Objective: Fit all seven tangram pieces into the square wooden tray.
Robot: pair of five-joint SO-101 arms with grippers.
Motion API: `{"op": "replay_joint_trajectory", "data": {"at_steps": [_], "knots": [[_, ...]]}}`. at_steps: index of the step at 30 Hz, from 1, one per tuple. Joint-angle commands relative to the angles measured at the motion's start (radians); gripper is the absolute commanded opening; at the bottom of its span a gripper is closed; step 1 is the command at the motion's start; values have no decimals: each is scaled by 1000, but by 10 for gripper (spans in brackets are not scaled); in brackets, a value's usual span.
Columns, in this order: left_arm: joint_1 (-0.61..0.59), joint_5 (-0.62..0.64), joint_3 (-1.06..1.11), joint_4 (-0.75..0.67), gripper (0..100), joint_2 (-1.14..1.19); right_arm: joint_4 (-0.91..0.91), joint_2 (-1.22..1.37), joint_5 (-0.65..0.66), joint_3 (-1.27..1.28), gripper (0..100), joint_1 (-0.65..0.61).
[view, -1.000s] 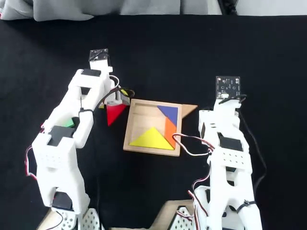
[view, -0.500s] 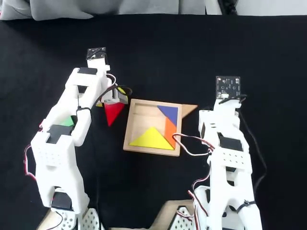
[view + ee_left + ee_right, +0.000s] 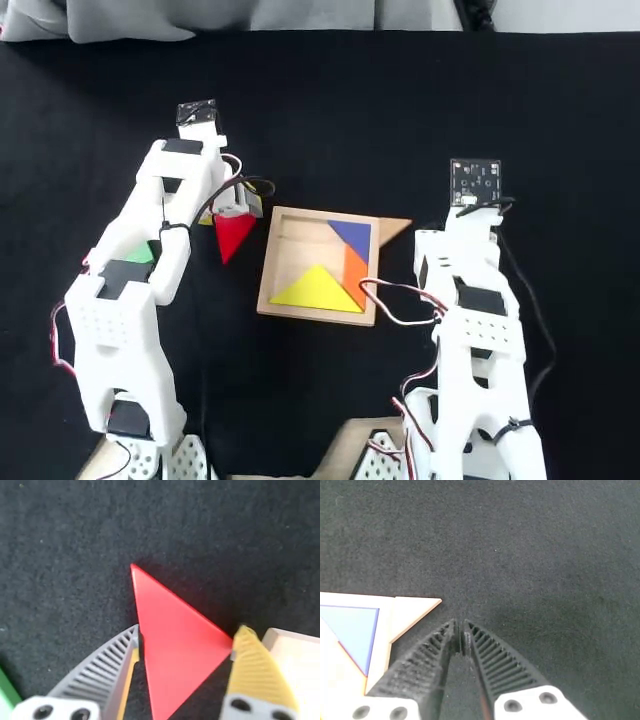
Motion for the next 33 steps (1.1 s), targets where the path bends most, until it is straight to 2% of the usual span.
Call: {"op": "replay_joint_trajectory", "data": {"at_steps": [1,12,17,22,24,26,31,33], "knots": [[8,-3,-31,14,217,-3,-14,-31,8,-8,21,-20],[10,-6,-45,41,219,-31,-14,-31,8,-8,21,-20],[8,2,-28,46,323,8,-14,-31,8,-8,21,-20],[7,-15,-33,48,320,20,-14,-31,8,-8,21,-20],[1,-77,-39,43,318,6,-14,-31,8,-8,21,-20],[-15,-189,-58,43,317,-23,-14,-31,8,-8,21,-20],[-50,-637,-68,61,317,-143,-14,-31,29,-8,21,-20],[-41,-796,-44,130,303,-221,-14,-31,52,-8,21,-20]]}}
